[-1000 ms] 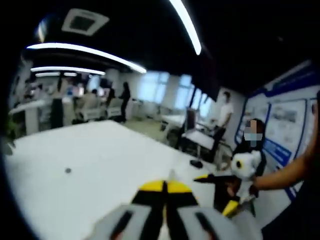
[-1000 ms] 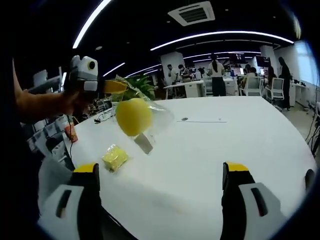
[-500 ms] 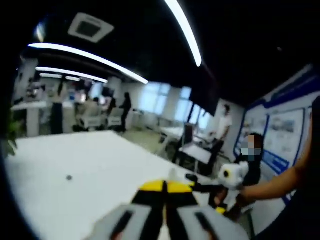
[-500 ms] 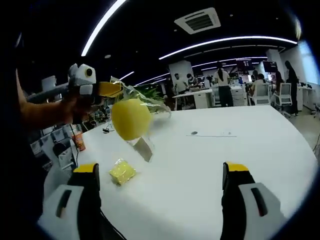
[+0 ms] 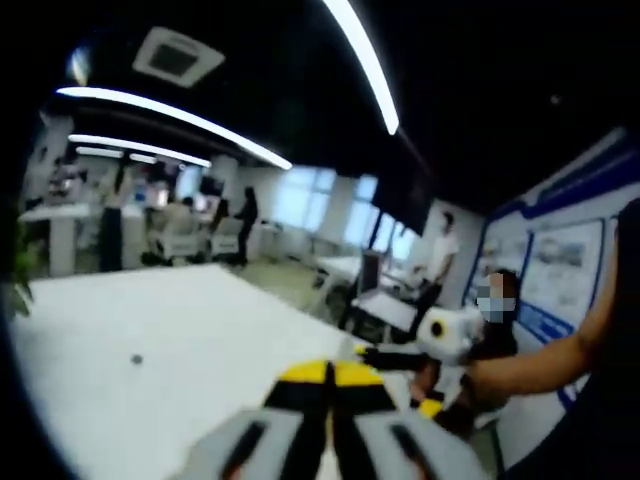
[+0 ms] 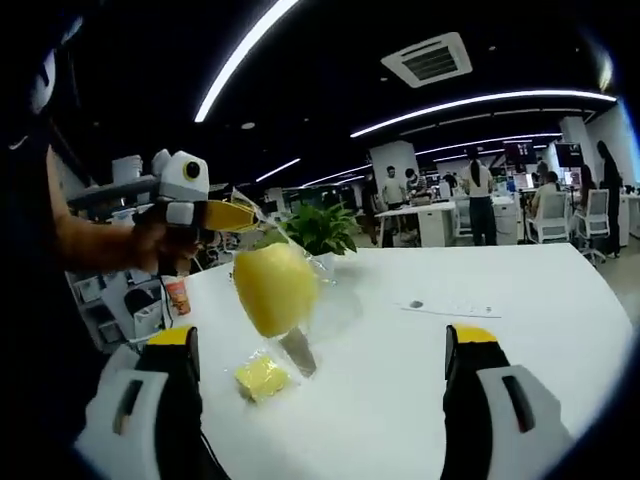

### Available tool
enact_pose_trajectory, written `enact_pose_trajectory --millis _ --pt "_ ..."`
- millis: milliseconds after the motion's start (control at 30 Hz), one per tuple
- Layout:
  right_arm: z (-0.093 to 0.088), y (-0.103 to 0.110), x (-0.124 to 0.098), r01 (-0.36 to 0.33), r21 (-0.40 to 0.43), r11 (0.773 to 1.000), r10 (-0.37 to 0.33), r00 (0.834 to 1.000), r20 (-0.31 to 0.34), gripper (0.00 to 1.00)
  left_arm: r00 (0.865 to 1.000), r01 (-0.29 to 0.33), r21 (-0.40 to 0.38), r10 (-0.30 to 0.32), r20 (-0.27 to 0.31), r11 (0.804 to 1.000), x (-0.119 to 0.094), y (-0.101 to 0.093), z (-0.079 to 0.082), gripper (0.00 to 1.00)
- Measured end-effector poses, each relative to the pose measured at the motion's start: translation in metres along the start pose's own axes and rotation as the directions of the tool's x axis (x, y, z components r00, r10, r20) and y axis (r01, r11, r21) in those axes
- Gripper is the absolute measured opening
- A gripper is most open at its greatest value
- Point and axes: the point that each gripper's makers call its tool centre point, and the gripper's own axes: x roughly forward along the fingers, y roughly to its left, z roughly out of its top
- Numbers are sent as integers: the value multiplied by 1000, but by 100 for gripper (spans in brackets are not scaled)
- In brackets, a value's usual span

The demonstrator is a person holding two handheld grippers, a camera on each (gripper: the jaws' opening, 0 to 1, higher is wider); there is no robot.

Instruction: Compare the silicone blocks by pressing each to a similar depth, holding the contact briefly, and releasing to observe deformation and rebound differences across the visible hardness samples.

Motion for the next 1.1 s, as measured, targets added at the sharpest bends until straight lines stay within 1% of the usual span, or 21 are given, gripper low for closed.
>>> enact_pose_trajectory --millis 67,133,167,200,233,267,367,467,533,600,633,733,833,900,1000,1100 --pt "2 2 4 -9 -1 1000 9 1000 8 96 1000 7 -2 -7 4 1000 -2 -2 3 0" --pt "8 7 9 -23 -10 1000 23 999 41 96 1000 15 -7 -15 6 1000 -4 -3 6 0" --pt "12 16 11 -65 3 998 65 996 63 96 1000 19 -8 -19 6 1000 -5 -3 8 0" --pt "14 18 13 -75 11 997 74 994 74 95 1000 19 -8 -19 6 1000 -5 -3 8 0" --pt "15 18 13 -70 6 998 69 995 76 92 1000 20 -10 -20 6 1000 -5 -3 9 0" --pt "16 23 15 -88 8 996 87 993 82 90 1000 25 -15 -25 6 1000 -6 -5 9 0" --pt "14 28 23 -106 2 994 106 992 72 87 999 34 -21 -33 17 999 -7 -9 10 0" --pt "16 32 27 -130 -12 991 131 989 73 77 999 42 -25 -42 17 999 -8 -13 9 0" --pt "20 36 29 -153 -10 988 153 984 85 69 999 48 -30 -47 15 998 -9 -15 8 0" --pt "21 39 32 -164 -22 986 165 983 83 64 998 53 -32 -52 17 998 -10 -17 9 0" --pt "21 40 33 -170 -27 985 172 982 79 60 998 55 -34 -54 19 998 -10 -18 9 0" --pt "21 42 34 -181 -21 983 183 980 82 53 998 63 -32 -63 21 997 -11 -22 11 0" --pt "21 47 33 -200 -25 979 202 975 88 48 997 72 -35 -71 29 997 -13 -24 15 0" --pt "24 49 33 -210 -11 978 210 972 100 45 997 74 -35 -73 31 997 -13 -24 16 0" --pt "30 48 33 -223 6 975 220 967 126 46 996 82 -45 -80 40 996 -14 -25 20 0" --pt "32 48 33 -228 8 974 224 965 134 44 995 93 -53 -91 46 994 -14 -26 22 0"
